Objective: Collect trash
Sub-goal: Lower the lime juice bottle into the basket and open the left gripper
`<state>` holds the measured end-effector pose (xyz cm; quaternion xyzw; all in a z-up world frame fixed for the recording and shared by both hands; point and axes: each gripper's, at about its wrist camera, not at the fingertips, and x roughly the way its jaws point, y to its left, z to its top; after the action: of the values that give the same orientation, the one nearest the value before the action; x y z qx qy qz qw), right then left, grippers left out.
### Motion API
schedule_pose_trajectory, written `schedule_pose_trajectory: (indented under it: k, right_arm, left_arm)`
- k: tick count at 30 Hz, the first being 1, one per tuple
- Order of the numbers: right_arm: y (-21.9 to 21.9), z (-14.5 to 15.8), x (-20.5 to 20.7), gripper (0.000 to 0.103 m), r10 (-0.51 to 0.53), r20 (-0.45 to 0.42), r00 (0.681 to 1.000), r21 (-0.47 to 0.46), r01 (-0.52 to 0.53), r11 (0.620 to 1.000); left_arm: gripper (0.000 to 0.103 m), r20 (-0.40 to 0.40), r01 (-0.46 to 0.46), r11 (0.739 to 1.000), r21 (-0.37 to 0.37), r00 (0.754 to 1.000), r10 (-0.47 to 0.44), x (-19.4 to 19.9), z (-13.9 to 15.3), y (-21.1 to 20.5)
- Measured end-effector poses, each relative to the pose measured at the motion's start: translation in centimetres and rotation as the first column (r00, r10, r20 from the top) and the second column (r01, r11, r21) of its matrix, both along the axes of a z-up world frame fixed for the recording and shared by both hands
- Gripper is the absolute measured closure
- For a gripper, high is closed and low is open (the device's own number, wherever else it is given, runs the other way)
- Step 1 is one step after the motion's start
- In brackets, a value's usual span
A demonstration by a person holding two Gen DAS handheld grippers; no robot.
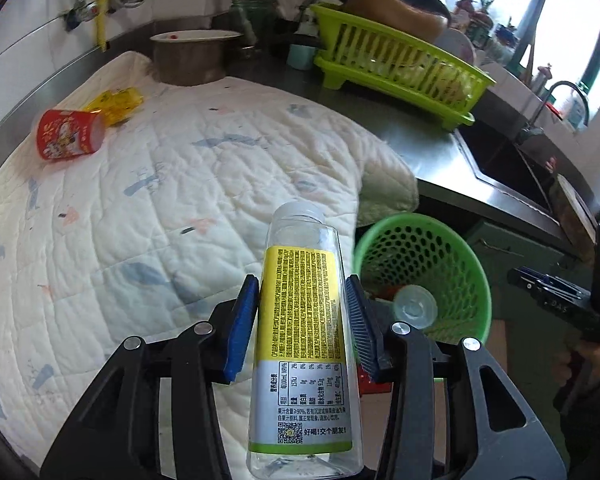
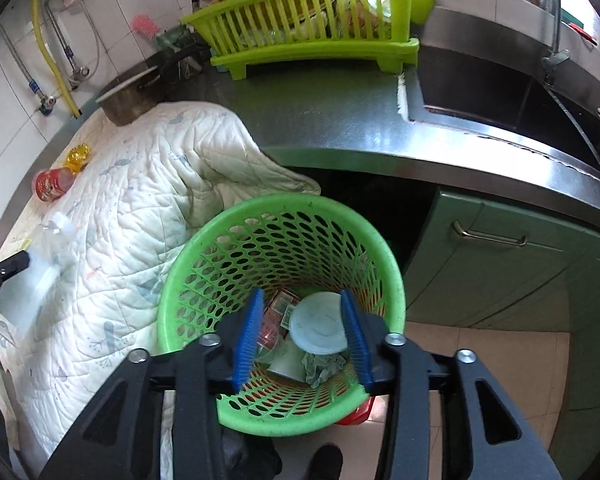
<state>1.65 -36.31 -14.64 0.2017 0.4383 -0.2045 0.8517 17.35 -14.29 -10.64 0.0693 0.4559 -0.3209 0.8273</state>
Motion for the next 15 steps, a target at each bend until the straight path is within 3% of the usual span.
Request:
schedule_pose_trajectory:
  k: [7, 15]
  right_arm:
    - [0.3, 1.6, -2.3, 0.057, -0.011, 0.037, 0.999, 0.001, 0.011, 1.000]
    - [0.0, 2.7, -4.7, 0.051, -0.039, 0.062, 0.997, 0.012, 0.038, 0.999]
  left_arm:
    - [0.059, -0.033, 0.142, 0.990, -0.013, 0.989, -0.143, -1.9, -0.8, -7.5]
    - [0.058, -0.076, 0.242, 0.970, -0.024, 0.967, -0.244, -2.9, -2.5, -14.5]
